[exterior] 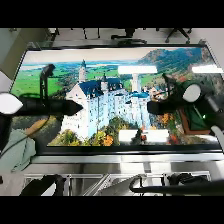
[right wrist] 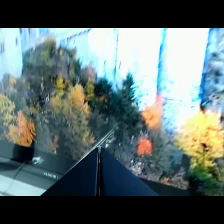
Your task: Fold the shirts.
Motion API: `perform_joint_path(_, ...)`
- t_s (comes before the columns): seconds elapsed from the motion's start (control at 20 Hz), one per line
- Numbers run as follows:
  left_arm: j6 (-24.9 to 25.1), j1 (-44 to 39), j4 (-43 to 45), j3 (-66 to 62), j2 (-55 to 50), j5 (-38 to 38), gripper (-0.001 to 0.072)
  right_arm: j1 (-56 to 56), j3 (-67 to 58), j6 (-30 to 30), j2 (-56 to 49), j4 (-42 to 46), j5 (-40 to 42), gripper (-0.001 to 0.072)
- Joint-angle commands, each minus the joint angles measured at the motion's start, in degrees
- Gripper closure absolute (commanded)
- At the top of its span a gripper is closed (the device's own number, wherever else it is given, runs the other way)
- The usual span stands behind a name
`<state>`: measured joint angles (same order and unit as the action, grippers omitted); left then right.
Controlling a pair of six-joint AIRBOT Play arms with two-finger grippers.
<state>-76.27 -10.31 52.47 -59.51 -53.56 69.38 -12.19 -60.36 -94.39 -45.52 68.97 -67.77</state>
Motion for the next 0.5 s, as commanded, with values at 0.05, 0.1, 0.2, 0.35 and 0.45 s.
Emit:
perform_joint_path(0.05, -0.3, -3.1, -0.1, 12.7, 8.6, -5.2, 0.0695, -4.8, 10.7, -0.7, 7.5, 0.3, 4.8, 0.0688)
perform_joint_path(0.1, -0.3, -3.1, 0.0, 13.6, 9.8, -5.6, 0.0695, -4.7, 10.8, -0.7, 7.8, 0.3, 4.8, 0.0688)
perform_joint_path(0.2, -0.3, -3.0, 0.1, 14.6, 11.3, -5.7, 0.0695, -4.8, 10.8, -0.7, 8.0, 0.2, 4.7, 0.0688)
perform_joint_path(0.35, -0.3, -3.0, 0.1, 14.6, 11.5, -5.4, 0.0695, -4.7, 10.8, -0.7, 7.9, 0.2, 4.2, 0.0688)
perform_joint_path(0.45, -0.3, -3.0, 0.0, 14.6, 10.6, -5.4, 0.0695, -4.7, 10.8, -0.7, 7.9, 0.2, 4.2, 0.0688)
